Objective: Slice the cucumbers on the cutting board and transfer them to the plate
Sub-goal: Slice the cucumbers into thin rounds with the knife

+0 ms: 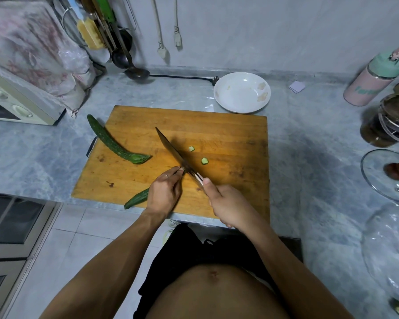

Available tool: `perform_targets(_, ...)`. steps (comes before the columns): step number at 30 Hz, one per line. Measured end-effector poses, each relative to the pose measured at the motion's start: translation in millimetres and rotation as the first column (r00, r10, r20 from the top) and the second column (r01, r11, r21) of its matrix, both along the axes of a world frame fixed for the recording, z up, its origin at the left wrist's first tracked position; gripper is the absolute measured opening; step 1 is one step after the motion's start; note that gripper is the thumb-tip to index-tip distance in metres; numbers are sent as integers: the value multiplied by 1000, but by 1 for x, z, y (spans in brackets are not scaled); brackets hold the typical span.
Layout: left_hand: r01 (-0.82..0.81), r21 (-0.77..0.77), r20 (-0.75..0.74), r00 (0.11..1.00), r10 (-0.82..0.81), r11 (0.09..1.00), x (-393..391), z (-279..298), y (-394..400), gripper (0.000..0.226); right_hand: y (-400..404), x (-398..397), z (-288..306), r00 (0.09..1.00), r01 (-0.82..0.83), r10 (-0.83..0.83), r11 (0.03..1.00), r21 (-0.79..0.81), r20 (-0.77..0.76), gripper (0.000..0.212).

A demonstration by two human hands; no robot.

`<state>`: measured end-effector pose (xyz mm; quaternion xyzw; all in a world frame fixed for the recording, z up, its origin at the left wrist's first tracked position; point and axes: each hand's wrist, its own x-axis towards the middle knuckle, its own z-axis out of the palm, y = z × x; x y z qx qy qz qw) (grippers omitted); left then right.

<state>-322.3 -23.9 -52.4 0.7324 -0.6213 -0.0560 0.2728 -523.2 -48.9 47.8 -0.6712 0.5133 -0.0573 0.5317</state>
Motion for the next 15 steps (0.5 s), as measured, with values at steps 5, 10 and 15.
perform_targets(5,0,-23,-18,1000,-1,1000,0,-1,1,26,2,3,2,998,-55,53,998,-43,-44,68)
perform_targets(10,1,-23,-59,998,-3,1000,0,-3,1,24,8,3,1,996,-66,60,992,-103,-66,69)
perform_targets(15,-4,-39,-67,998,1,999,-2,-1,1,23,8,4,0,995,-81,75,993,-85,-66,70)
